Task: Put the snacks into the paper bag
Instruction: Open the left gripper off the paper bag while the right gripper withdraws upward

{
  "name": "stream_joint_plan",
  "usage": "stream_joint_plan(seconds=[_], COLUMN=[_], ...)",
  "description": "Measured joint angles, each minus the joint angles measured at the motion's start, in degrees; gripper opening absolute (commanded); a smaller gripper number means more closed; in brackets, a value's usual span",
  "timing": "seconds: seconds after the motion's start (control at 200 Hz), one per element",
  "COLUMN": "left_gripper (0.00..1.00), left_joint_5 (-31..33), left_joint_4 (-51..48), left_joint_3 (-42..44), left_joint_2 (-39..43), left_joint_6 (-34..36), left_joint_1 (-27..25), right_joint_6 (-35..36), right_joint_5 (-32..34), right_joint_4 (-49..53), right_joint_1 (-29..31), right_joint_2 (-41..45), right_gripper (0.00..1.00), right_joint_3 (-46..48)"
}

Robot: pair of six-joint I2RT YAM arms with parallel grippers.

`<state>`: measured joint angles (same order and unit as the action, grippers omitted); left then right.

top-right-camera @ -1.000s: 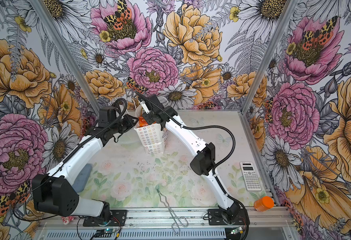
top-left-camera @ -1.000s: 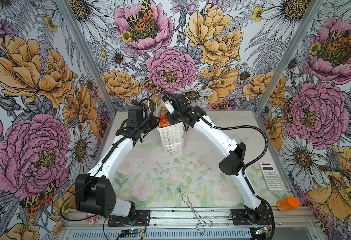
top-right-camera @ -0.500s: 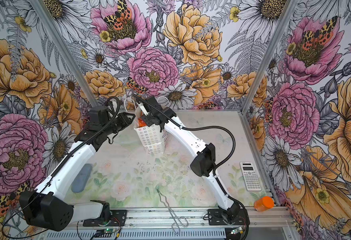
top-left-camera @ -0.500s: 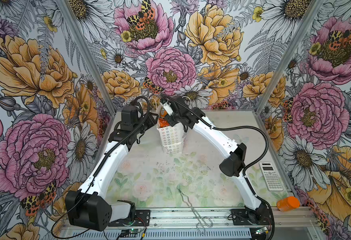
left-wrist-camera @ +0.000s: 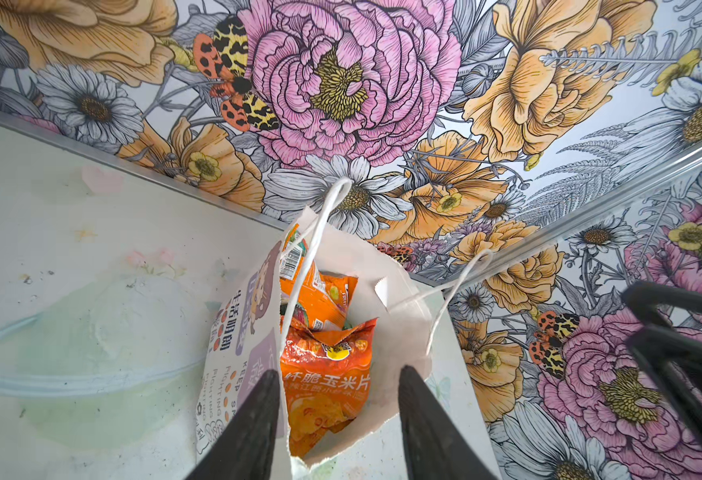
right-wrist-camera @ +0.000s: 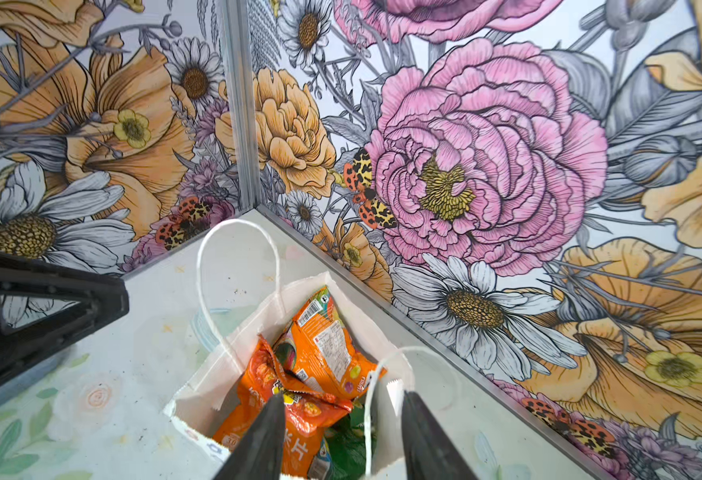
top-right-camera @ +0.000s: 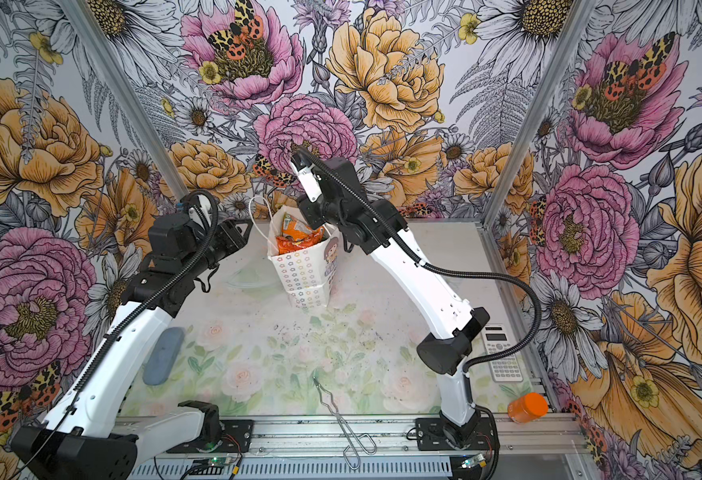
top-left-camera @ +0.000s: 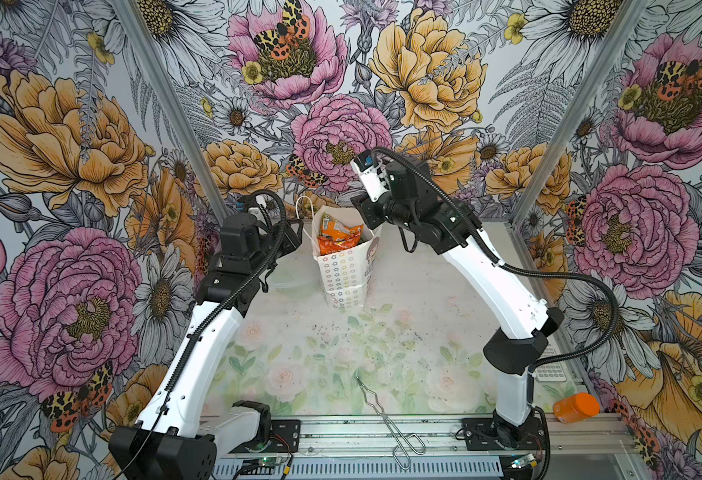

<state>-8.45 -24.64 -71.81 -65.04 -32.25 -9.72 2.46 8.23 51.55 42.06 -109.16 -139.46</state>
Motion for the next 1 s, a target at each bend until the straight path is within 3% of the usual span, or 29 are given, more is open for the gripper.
stream_joint_plan(seconds=[0.08, 0.34, 0.63, 0.66, 0.795, 1.001], left_gripper=[0.63, 0.70, 0.78, 0.85, 0.98, 0.99], left_joint_5=[1.2, 4.6, 5.9, 5.9, 6.3, 7.3], left_joint_4=[0.0, 0.0, 0.0, 0.0, 0.5, 1.7], left_joint_3=[0.1, 3.0, 6.9, 7.0, 7.5, 10.2], left_joint_2=[1.0, 4.2, 4.1, 4.1, 4.2, 4.2], left_joint_6=[1.2, 3.2, 4.4, 4.6, 5.7, 7.3], left_joint_1=[0.7, 4.0, 6.6, 6.6, 6.6, 6.6], right_joint_6=[-1.2, -4.9, -7.8, -8.1, -9.5, -9.7], right_joint_5=[0.7, 3.3, 3.7, 3.7, 3.7, 4.9], right_joint_4=[-0.3, -1.6, -11.0, -12.0, -16.2, -22.6], right_joint_1=[-1.8, -10.2, -20.0, -21.1, -25.3, -29.3], right_joint_2=[3.9, 14.5, 26.9, 27.9, 30.5, 30.7], right_gripper=[0.48, 0.50, 0.56, 0.58, 0.64, 0.69], right_joint_3=[4.5, 24.0, 47.6, 49.3, 55.7, 66.0])
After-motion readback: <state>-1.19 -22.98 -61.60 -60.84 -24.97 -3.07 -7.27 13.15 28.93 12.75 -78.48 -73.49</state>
